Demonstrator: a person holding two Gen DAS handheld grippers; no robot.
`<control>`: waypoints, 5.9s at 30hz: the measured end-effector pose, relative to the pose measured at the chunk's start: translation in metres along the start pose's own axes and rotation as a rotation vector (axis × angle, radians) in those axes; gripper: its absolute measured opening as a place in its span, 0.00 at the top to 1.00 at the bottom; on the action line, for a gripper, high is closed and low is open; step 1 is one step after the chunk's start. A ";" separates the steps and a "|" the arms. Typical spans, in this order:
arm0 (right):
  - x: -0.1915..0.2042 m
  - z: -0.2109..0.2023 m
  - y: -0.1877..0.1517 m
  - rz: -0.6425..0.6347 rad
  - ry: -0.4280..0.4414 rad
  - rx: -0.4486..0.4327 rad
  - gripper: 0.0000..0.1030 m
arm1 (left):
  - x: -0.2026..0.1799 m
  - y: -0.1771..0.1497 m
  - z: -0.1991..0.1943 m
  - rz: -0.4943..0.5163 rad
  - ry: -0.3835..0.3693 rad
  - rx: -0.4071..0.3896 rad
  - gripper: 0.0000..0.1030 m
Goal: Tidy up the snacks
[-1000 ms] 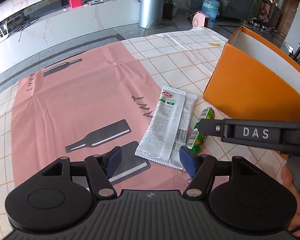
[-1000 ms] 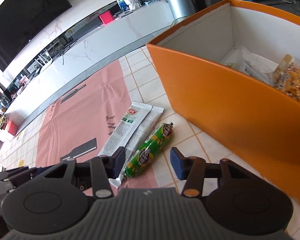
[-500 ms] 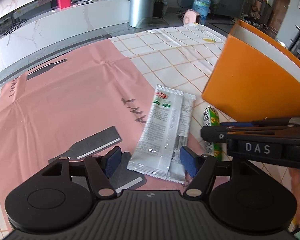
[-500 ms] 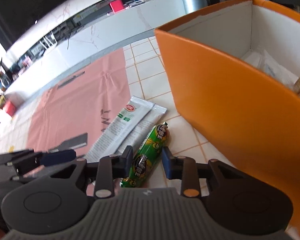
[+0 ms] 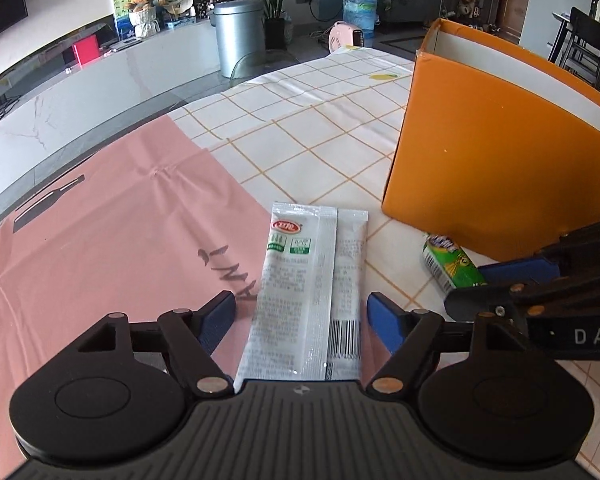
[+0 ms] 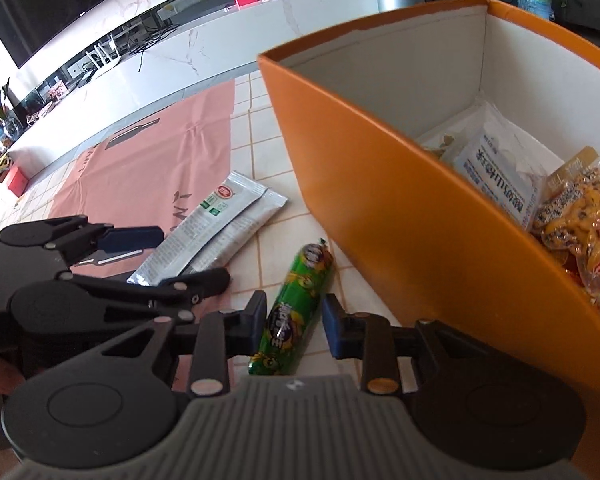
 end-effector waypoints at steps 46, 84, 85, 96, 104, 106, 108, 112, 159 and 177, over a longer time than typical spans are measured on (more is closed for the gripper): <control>0.018 -0.045 -0.048 -0.075 0.004 0.080 0.81 | -0.019 -0.036 -0.100 -0.554 0.268 0.128 0.47; -0.126 -0.216 0.064 -0.207 -0.011 -0.140 0.81 | -0.194 0.122 -0.121 -0.329 0.026 -0.056 0.47; -0.131 -0.215 0.066 -0.214 -0.015 -0.136 0.81 | -0.198 0.125 -0.115 -0.320 0.019 -0.051 0.47; -0.175 -0.183 0.085 -0.266 -0.034 -0.056 0.82 | -0.223 0.133 -0.059 -0.214 -0.047 0.043 0.47; -0.193 -0.149 0.088 -0.256 -0.024 0.014 0.81 | -0.218 0.127 -0.028 -0.146 -0.077 0.113 0.47; -0.193 -0.142 0.088 -0.253 -0.017 0.029 0.81 | -0.215 0.127 -0.020 -0.127 -0.076 0.123 0.47; -0.193 -0.135 0.087 -0.251 -0.012 0.043 0.81 | -0.211 0.128 -0.015 -0.113 -0.072 0.130 0.47; -0.192 -0.119 0.088 -0.250 0.001 0.069 0.81 | -0.201 0.132 -0.004 -0.080 -0.037 0.143 0.47; -0.139 -0.166 0.111 -0.253 -0.013 0.016 0.41 | -0.180 0.165 -0.097 0.043 0.145 -0.010 0.28; -0.044 -0.286 0.055 -0.206 0.018 -0.266 0.24 | -0.149 0.105 -0.246 -0.123 0.388 -0.223 0.17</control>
Point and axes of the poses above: each gripper's, at about its wrist camera, not at the fingertips, and z roughly the way its jaws point, x to its left, y to its top, the point moved 8 cm from there along z, roughly the way its jaws point, and after that the axes turned 11 degrees about -x, right-handed, at the moved point
